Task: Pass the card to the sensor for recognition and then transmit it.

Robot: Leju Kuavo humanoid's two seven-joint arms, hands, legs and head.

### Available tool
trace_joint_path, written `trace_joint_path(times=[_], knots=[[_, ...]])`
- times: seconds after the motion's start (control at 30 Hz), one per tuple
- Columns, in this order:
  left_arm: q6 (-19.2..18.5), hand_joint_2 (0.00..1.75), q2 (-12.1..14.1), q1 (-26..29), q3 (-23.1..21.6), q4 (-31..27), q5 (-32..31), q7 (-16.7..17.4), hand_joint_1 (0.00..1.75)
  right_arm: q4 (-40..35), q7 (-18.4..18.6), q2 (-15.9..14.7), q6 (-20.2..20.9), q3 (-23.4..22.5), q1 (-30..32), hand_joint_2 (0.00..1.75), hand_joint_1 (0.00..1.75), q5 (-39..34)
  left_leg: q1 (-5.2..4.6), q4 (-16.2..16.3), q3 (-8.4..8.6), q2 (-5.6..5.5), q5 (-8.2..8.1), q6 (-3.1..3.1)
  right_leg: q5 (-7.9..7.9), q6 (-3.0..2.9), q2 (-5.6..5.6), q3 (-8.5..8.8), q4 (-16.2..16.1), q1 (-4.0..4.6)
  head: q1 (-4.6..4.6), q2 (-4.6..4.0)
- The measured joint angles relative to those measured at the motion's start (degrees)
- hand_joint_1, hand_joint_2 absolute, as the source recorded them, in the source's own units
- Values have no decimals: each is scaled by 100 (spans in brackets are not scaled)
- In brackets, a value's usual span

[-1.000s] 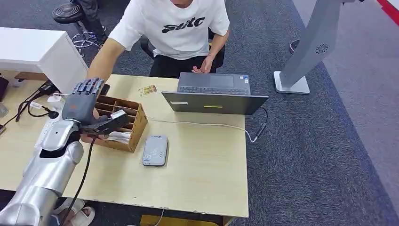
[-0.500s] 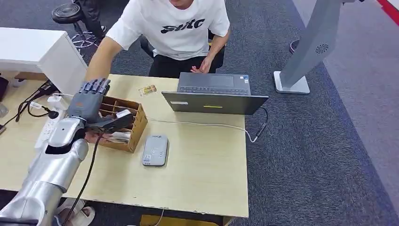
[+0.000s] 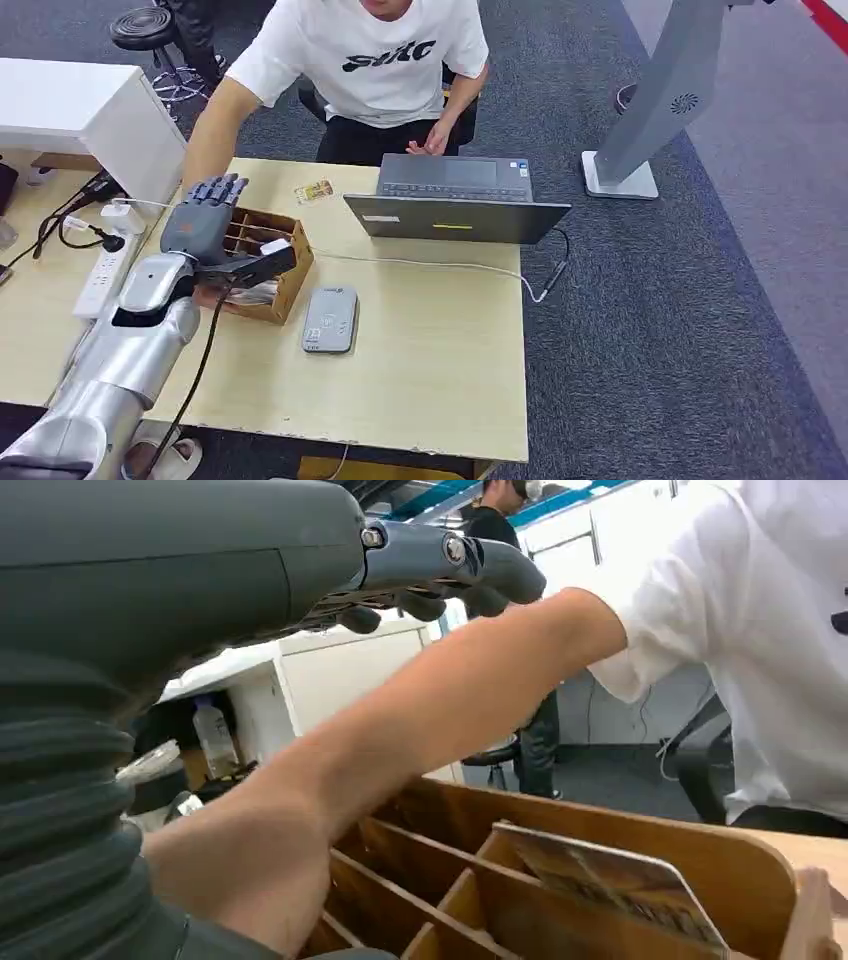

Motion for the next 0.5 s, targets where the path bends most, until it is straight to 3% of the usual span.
trace_joint_path(times=[0.5], knots=[[66,175,-55,-31,0,254,0,103,0,-11,4,0,0,76,0,175,0,52,0,0,0,0,0,0,0,0,0,0,0,0,2,0]])
